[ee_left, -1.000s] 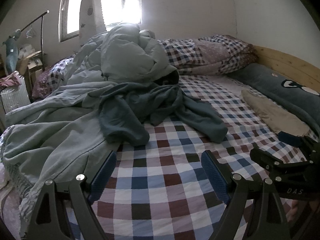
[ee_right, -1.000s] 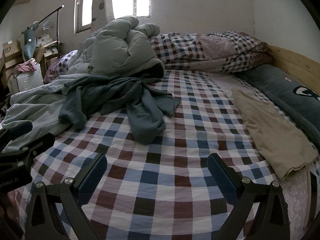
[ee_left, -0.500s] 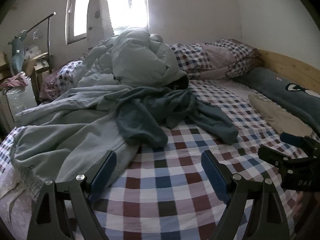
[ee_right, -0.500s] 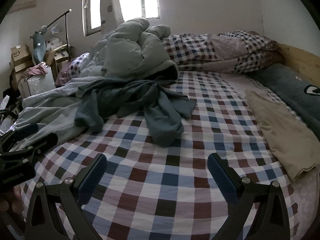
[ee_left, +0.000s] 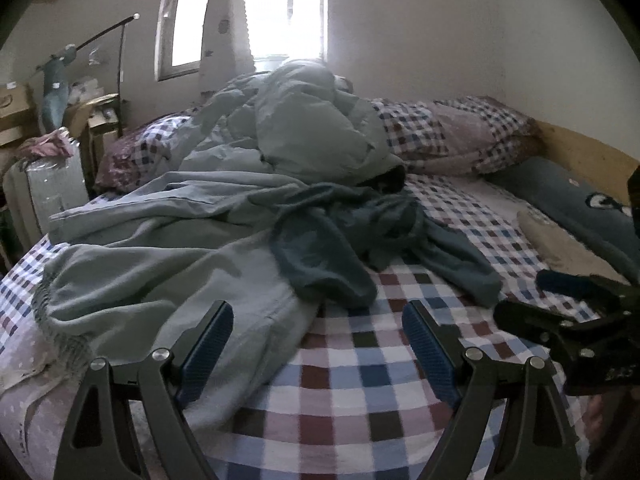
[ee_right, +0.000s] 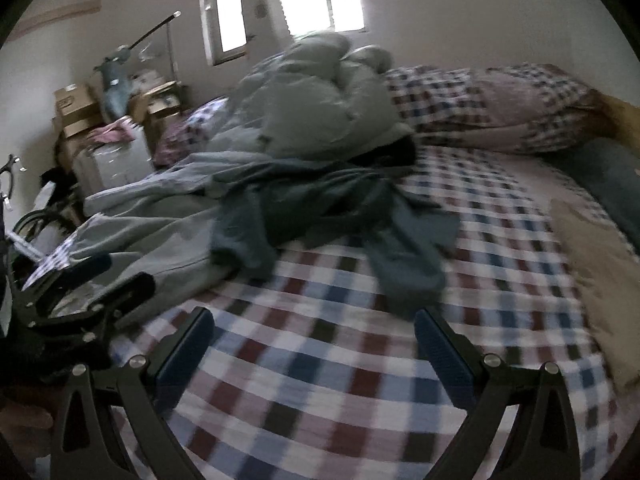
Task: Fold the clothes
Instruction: 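Move the right gripper onto the dark teal sweatshirt and close on it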
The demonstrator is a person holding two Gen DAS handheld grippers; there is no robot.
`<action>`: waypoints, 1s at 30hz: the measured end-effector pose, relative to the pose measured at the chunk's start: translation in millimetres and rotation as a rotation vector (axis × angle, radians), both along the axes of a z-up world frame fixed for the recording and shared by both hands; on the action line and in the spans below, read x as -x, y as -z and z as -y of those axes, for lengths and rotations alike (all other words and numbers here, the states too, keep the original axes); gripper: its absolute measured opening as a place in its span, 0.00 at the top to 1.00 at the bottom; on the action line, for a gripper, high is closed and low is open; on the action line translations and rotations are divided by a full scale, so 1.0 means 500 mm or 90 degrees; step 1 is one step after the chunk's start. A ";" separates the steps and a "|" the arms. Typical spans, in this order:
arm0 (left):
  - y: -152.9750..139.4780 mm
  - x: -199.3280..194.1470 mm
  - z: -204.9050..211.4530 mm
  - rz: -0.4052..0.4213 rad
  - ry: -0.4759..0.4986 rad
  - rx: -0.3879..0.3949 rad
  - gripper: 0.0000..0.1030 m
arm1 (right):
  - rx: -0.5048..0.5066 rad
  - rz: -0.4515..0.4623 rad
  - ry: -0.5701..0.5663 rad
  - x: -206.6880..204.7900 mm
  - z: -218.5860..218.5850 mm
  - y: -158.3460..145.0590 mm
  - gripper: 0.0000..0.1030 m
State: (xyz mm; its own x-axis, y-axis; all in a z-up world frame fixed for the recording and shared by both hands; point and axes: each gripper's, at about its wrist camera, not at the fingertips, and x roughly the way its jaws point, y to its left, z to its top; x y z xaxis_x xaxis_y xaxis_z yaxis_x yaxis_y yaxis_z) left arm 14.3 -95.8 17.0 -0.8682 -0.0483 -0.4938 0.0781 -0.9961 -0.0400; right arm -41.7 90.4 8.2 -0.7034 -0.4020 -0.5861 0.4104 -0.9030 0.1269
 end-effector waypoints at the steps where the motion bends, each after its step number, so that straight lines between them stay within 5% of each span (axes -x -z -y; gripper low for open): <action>1: -0.002 0.000 0.011 -0.003 -0.002 -0.002 0.13 | 0.002 0.002 -0.007 0.007 0.012 0.000 0.00; 12: 0.008 0.025 0.144 0.007 -0.088 -0.079 0.13 | -0.010 0.028 -0.064 0.150 0.148 0.025 0.00; 30: 0.017 0.042 0.193 0.009 -0.099 -0.162 0.13 | -0.019 0.155 -0.099 0.301 0.256 0.133 0.00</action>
State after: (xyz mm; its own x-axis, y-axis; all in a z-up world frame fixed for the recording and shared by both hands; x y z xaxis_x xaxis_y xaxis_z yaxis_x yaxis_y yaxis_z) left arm -6.7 -192.4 8.7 -0.8531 -0.0528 -0.5191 0.2309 -0.9304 -0.2848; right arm -192.1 -37.7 -58.5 -0.4725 -0.4739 -0.7431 0.5046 -0.8367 0.2127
